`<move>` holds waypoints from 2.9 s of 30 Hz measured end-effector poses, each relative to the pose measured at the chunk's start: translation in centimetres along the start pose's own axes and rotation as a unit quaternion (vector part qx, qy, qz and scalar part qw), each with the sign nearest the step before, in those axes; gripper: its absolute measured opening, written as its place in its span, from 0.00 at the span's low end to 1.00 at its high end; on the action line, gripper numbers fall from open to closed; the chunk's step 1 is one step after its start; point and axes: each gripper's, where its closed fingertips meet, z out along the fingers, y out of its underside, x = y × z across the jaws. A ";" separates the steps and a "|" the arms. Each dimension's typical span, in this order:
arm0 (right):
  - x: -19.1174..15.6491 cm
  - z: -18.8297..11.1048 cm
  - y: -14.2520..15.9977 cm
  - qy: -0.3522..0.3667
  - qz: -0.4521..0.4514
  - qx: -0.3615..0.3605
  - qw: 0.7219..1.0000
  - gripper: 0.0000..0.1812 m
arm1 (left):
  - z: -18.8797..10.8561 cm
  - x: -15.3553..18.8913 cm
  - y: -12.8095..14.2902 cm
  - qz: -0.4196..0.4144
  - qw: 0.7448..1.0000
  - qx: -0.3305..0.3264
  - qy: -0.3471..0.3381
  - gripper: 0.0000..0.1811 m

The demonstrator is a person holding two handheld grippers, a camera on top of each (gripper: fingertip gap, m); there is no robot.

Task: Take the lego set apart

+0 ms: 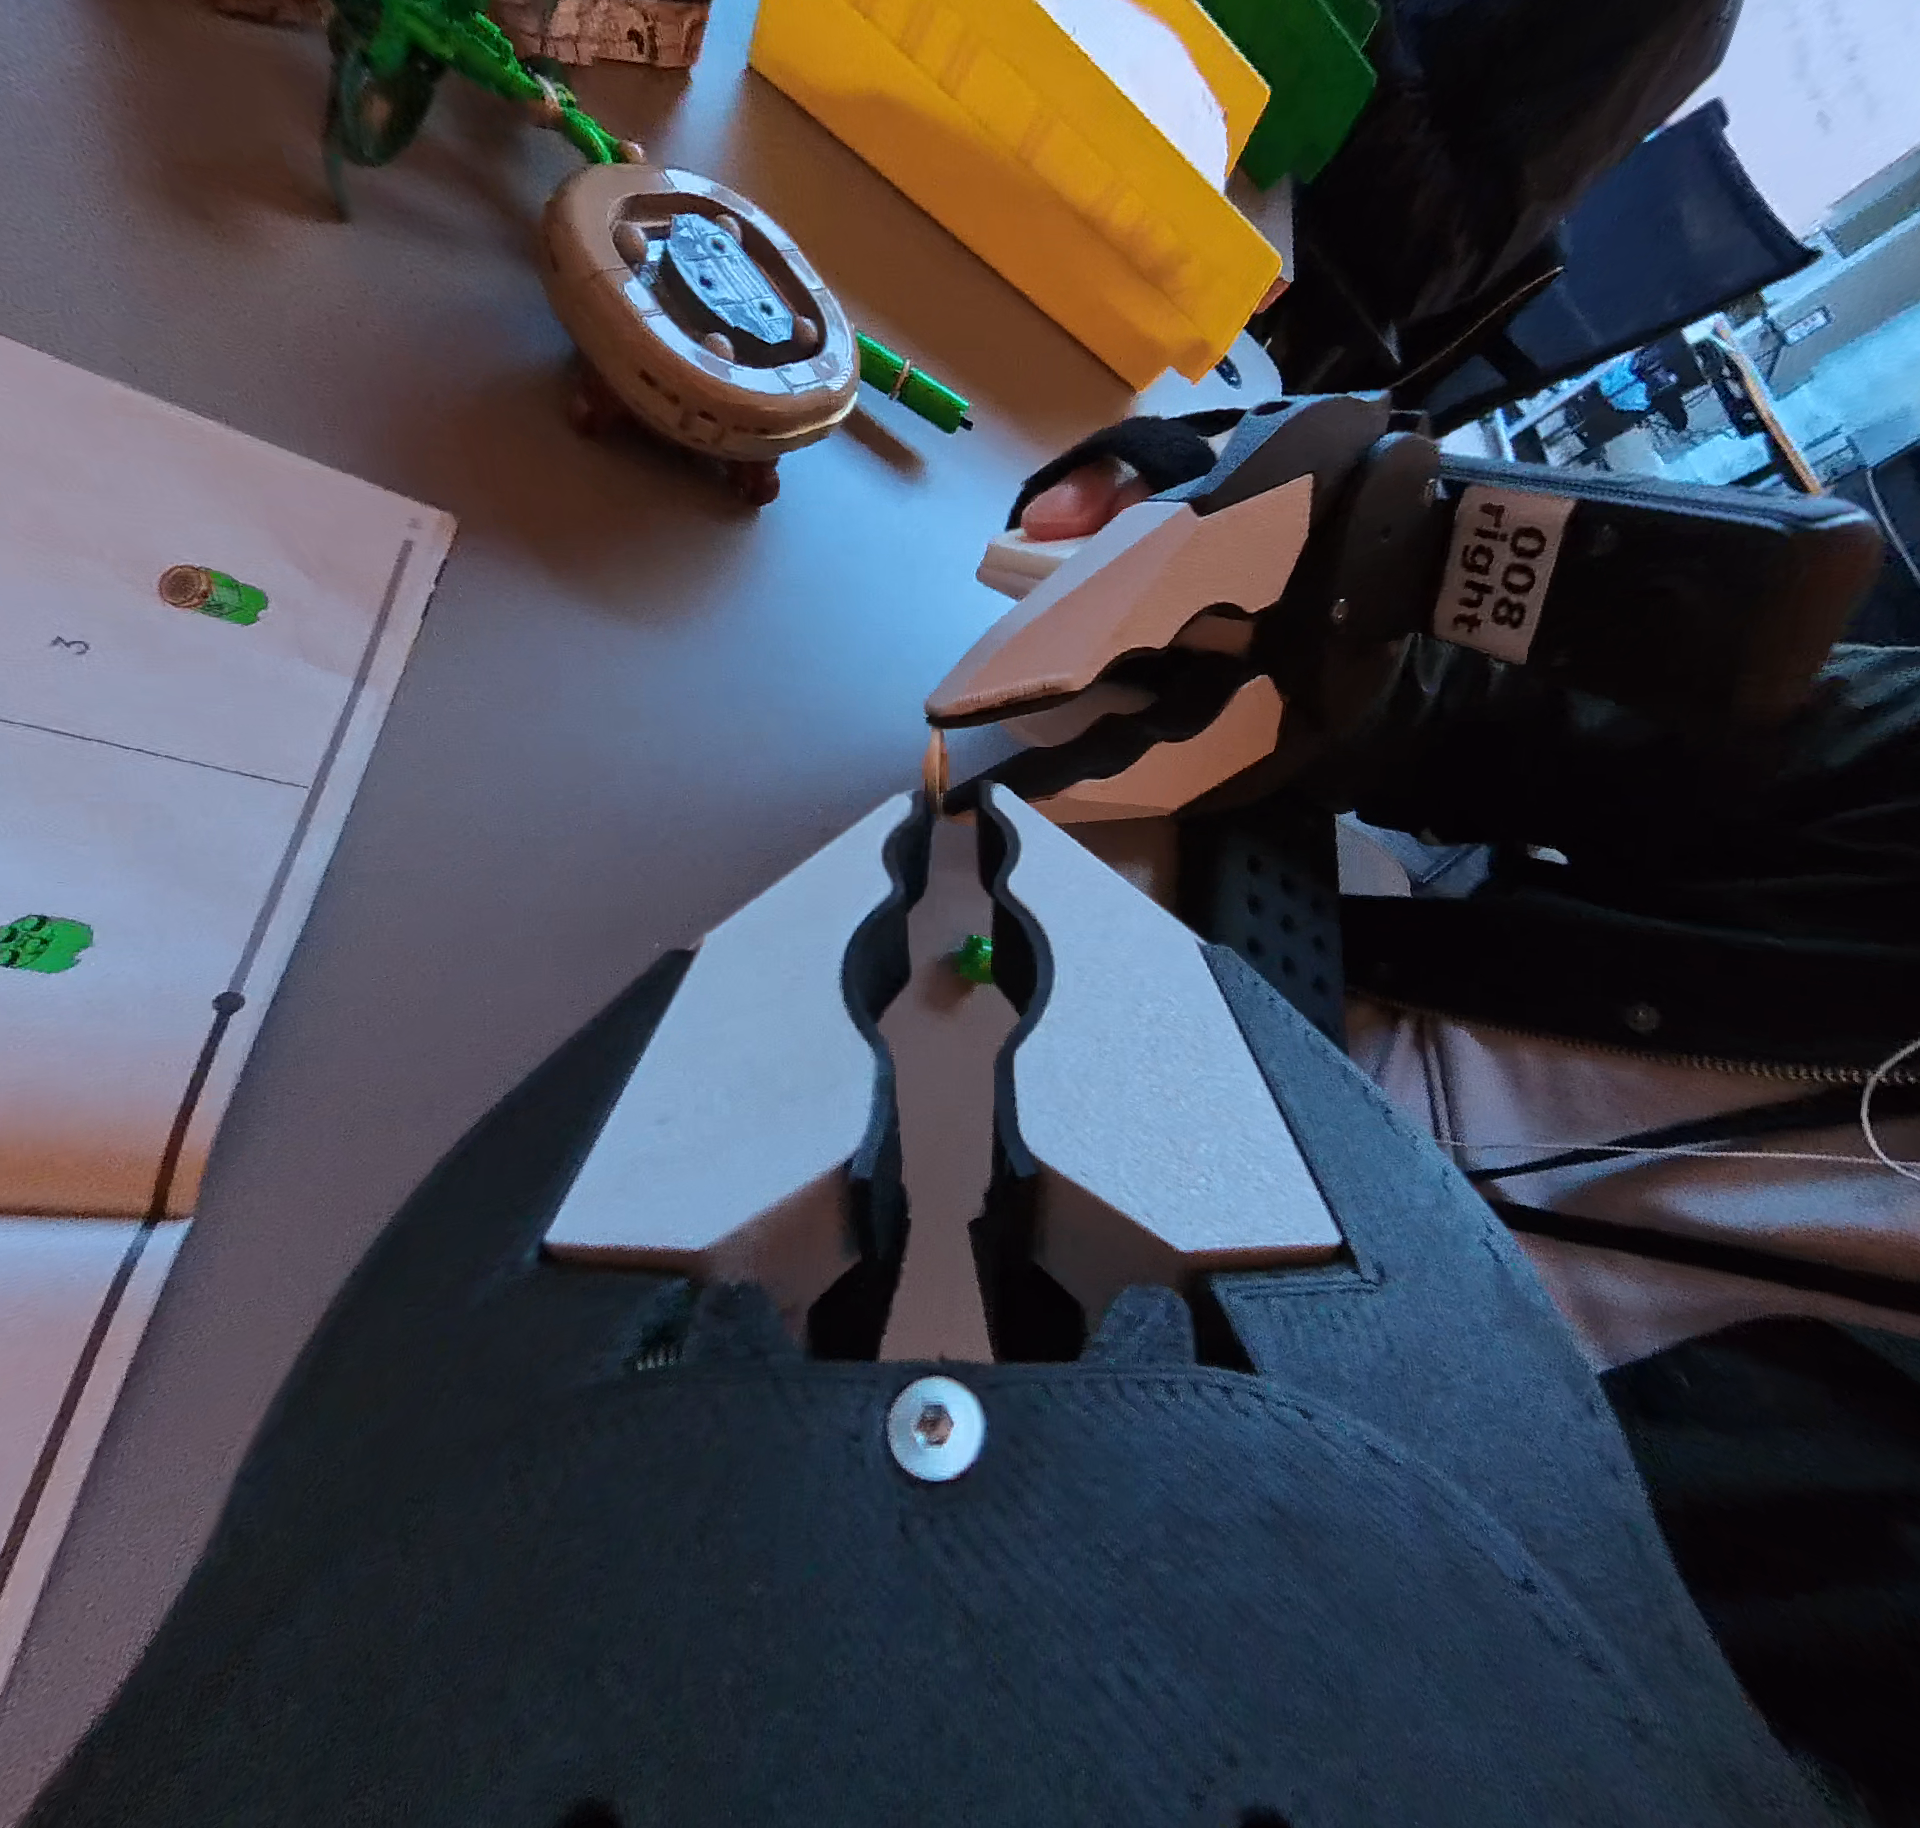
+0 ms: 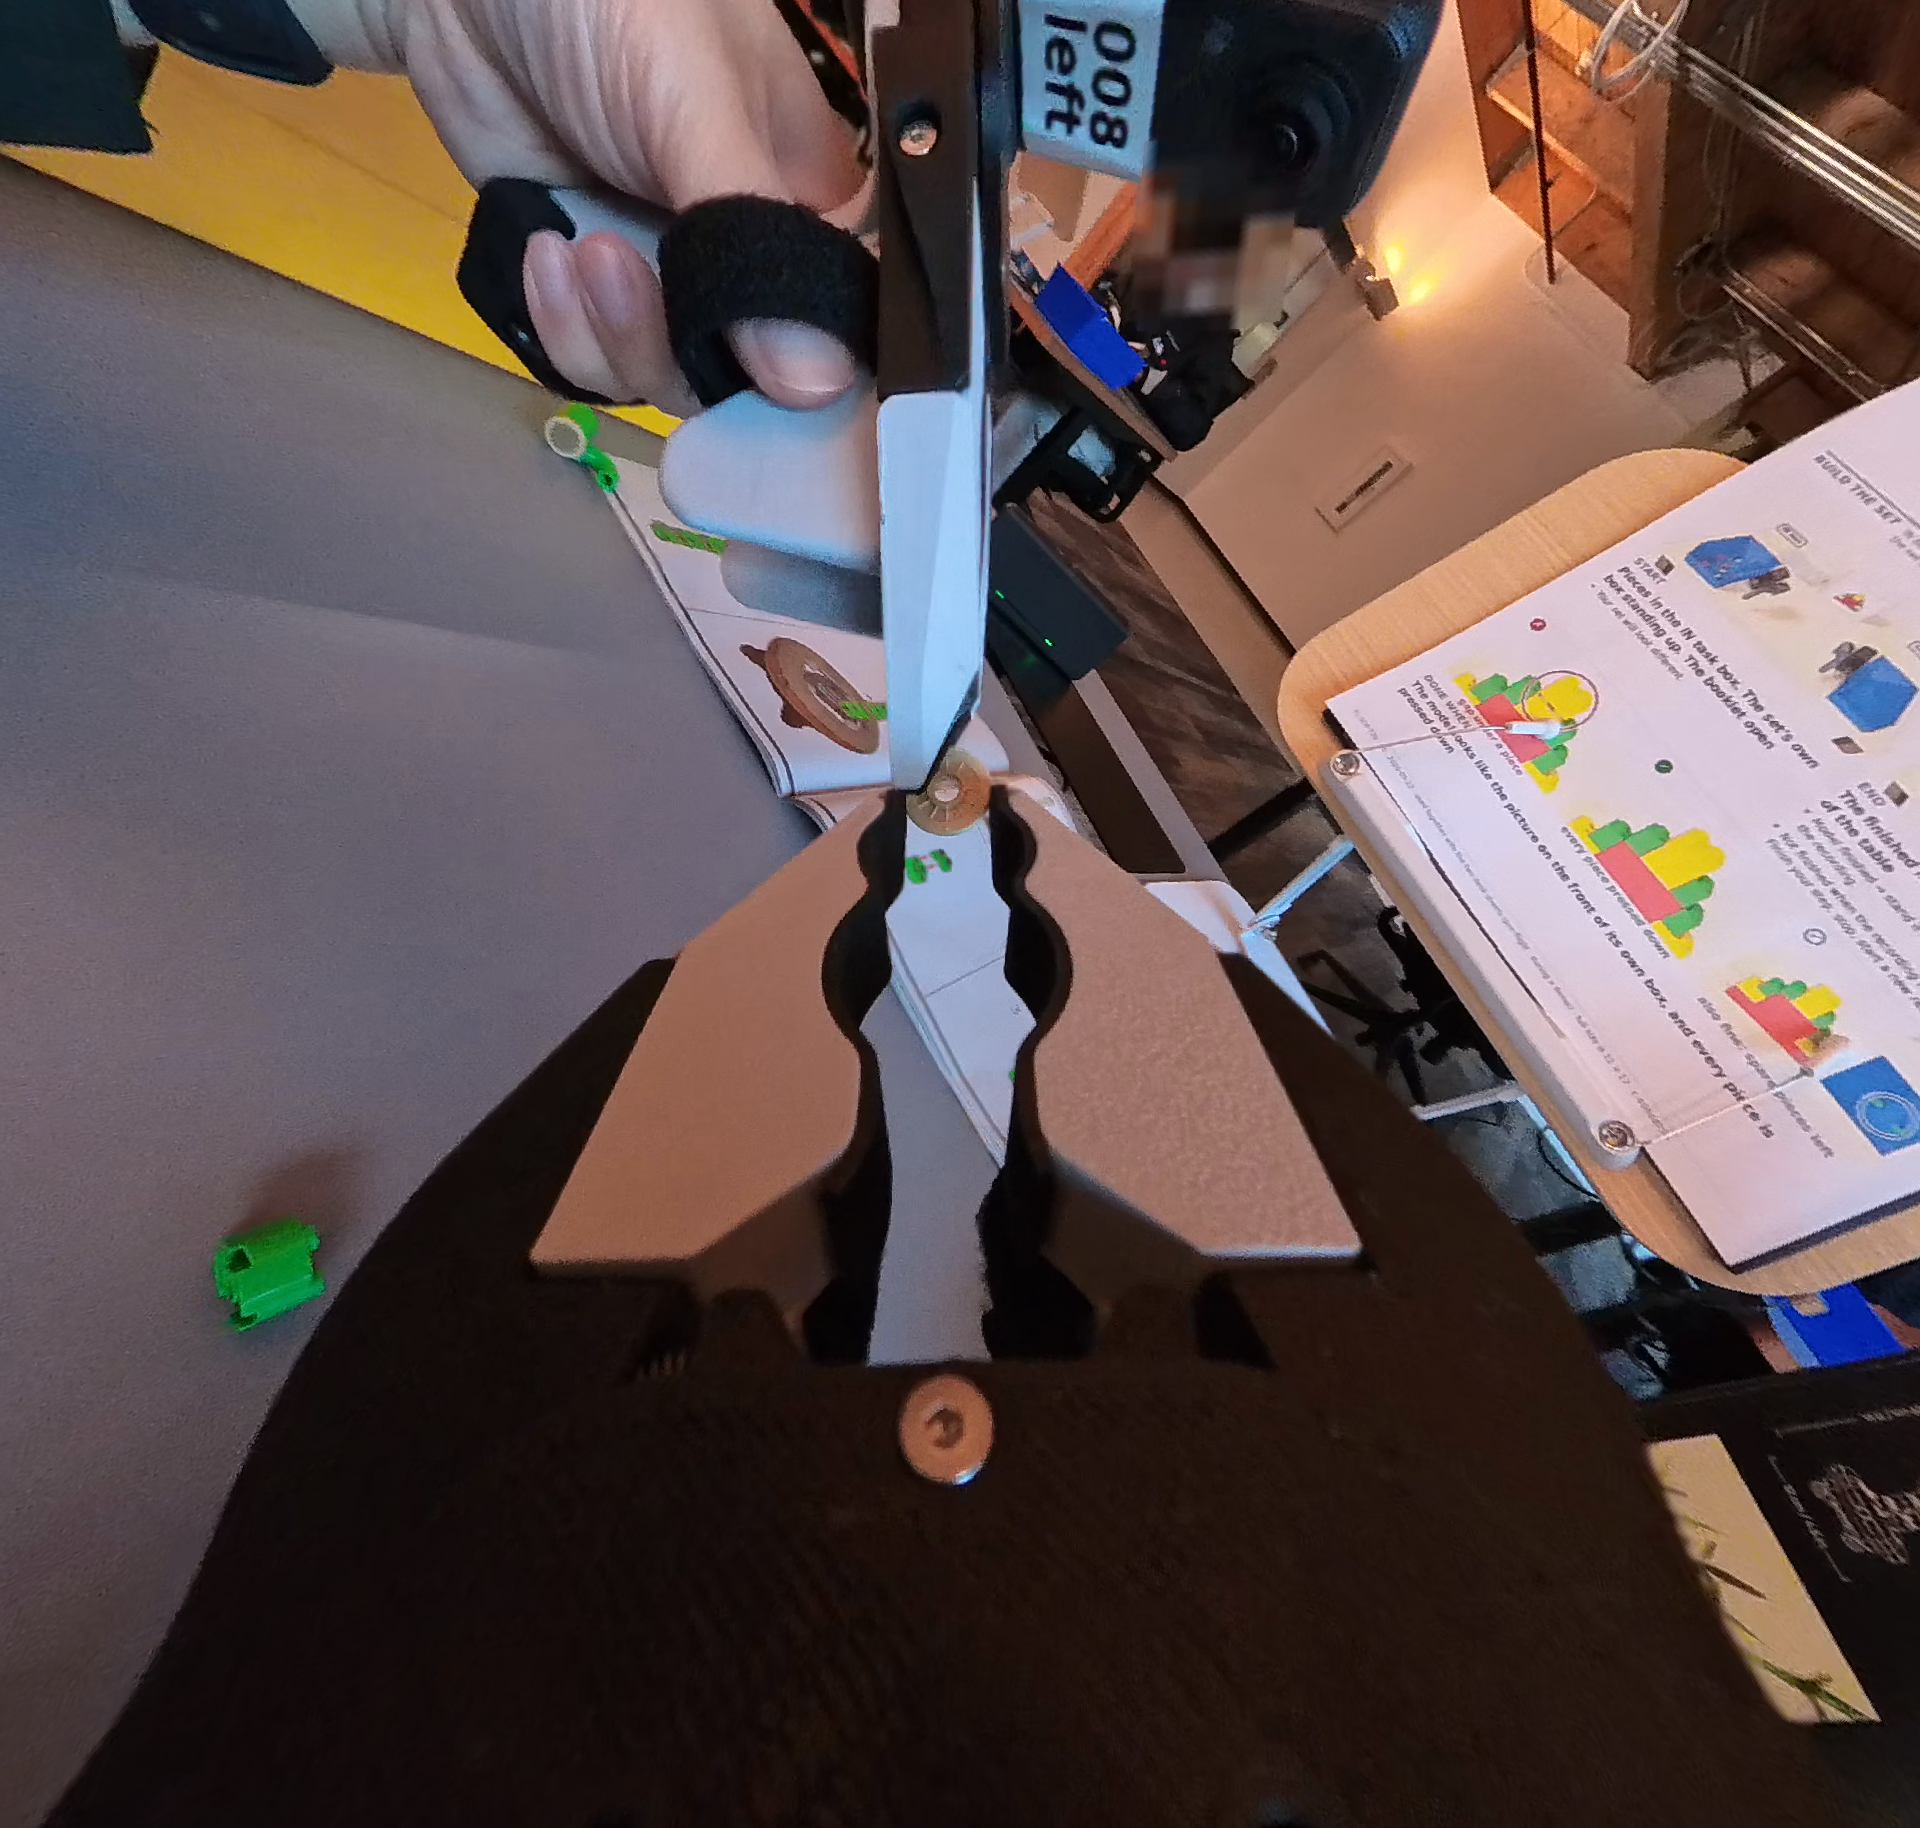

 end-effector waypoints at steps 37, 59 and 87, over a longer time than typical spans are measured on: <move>-0.8 -0.1 3.9 -0.104 0.071 -0.076 0.989 0.15 | -36.9 -9.4 17.0 -0.255 0.748 0.046 -0.611 0.20; -11.2 -4.9 6.7 -0.437 0.103 -0.164 0.878 0.06 | -23.4 -4.1 -2.7 0.088 0.852 0.142 -0.496 0.18; -0.2 -4.7 -4.8 -0.120 0.091 0.148 0.977 0.05 | -1.5 5.7 -0.4 0.320 0.947 0.012 -0.029 0.20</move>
